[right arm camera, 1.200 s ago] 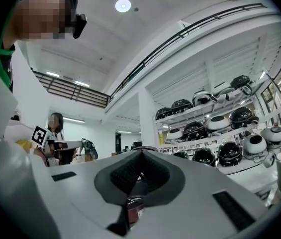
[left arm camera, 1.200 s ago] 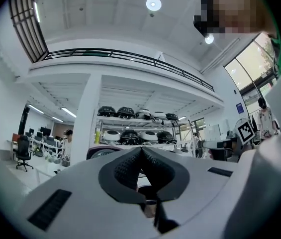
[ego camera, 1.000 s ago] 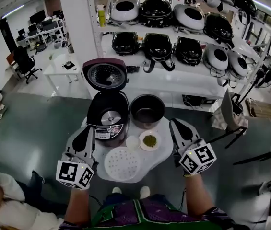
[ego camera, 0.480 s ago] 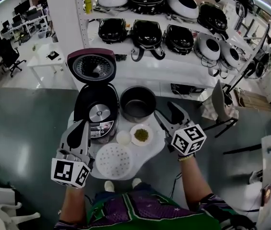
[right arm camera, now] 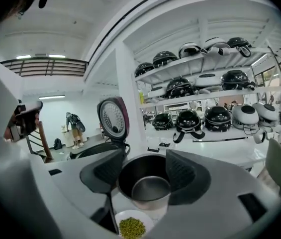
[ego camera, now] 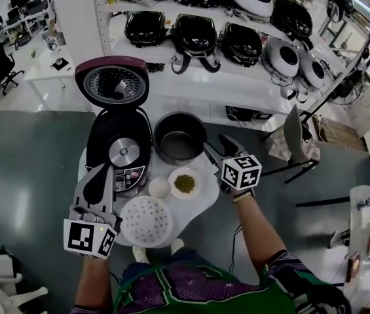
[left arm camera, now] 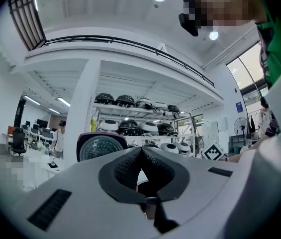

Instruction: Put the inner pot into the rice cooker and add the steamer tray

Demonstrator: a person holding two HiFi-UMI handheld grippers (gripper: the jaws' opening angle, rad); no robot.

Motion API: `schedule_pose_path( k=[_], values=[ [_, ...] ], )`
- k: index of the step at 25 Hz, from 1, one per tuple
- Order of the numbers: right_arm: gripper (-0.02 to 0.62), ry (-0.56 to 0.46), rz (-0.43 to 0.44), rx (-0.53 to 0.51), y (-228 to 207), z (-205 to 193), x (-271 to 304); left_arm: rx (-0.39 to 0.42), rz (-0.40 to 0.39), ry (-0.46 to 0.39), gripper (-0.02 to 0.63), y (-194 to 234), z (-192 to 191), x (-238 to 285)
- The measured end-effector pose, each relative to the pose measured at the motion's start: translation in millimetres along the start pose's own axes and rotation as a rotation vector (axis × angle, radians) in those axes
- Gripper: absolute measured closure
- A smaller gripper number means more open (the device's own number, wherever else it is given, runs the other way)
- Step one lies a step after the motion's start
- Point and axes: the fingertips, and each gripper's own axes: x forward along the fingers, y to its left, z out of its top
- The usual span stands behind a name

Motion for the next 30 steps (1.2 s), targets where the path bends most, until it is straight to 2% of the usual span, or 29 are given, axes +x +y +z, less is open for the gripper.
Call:
schedule_pose_path(
  k=[7,14,20,30],
  values=[
    [0.339,0.155,-0.032,0.008,-37.2,-61.9,60.4,-0.005,0.038,0.038,0.586,11.0,-12.1,13.2],
    [0.337,0.221,-0.128,0.08,-80.7,-101.5,98.0,-0.015,0.079,0.077,0.586,26.8,-23.7,17.9],
    [0.337,0.268,-0.137,0.126,-93.7,-126.0,121.1,-0.012,0.105,0.109,0.586,35.2,-34.4,17.3],
    [0.337,0.32,-0.175,0.211,-109.4,-144.8,146.4,0.002,0.131,0.147,0.586,45.4,-41.8,13.3]
  ],
)
